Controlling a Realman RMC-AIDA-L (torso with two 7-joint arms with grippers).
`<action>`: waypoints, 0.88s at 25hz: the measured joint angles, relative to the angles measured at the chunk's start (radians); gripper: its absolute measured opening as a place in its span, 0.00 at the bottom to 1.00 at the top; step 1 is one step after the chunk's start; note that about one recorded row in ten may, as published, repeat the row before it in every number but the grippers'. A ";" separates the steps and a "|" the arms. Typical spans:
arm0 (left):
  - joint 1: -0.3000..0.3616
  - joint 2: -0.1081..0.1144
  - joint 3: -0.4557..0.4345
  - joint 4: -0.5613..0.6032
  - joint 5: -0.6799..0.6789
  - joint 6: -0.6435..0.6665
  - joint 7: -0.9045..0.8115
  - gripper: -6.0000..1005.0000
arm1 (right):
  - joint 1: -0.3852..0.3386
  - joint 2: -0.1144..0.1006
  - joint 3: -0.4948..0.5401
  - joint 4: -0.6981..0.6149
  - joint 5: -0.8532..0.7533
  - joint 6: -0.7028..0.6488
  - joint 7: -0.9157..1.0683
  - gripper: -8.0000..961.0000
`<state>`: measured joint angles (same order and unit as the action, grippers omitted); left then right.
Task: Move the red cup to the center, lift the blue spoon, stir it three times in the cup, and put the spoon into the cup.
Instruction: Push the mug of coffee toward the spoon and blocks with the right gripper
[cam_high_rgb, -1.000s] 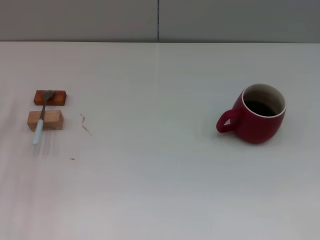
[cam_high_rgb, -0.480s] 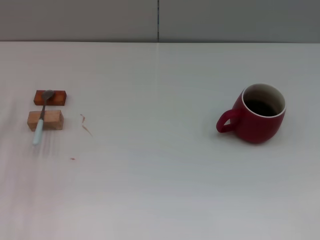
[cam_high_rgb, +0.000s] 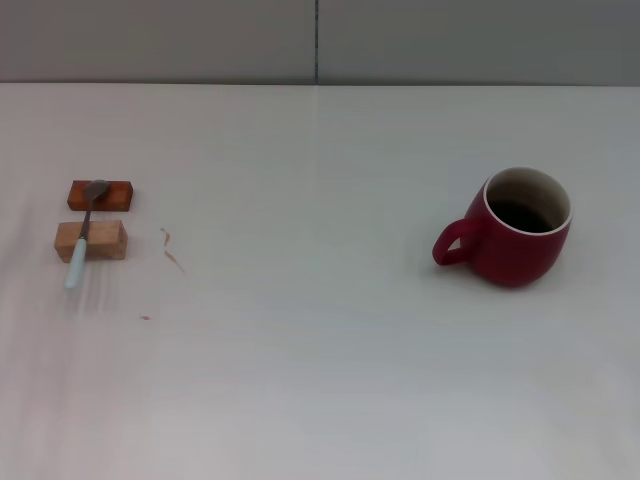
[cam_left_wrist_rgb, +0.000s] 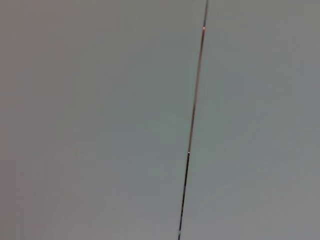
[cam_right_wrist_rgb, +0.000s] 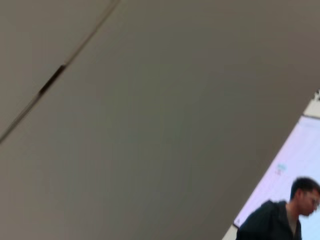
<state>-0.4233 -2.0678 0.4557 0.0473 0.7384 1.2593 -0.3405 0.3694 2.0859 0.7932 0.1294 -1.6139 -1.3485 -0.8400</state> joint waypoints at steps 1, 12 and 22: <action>0.000 0.000 0.000 0.000 0.000 0.000 0.000 0.84 | 0.000 0.000 -0.015 0.006 -0.005 0.000 -0.076 0.09; -0.005 0.002 0.000 0.003 0.004 -0.001 0.000 0.83 | -0.022 0.000 -0.336 0.010 -0.015 0.007 -0.526 0.03; 0.000 0.003 -0.003 0.007 0.000 0.000 0.000 0.83 | -0.056 0.002 -0.475 0.008 -0.017 0.012 -0.554 0.03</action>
<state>-0.4230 -2.0645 0.4526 0.0539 0.7382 1.2593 -0.3405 0.3134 2.0877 0.3184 0.1373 -1.6307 -1.3365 -1.3937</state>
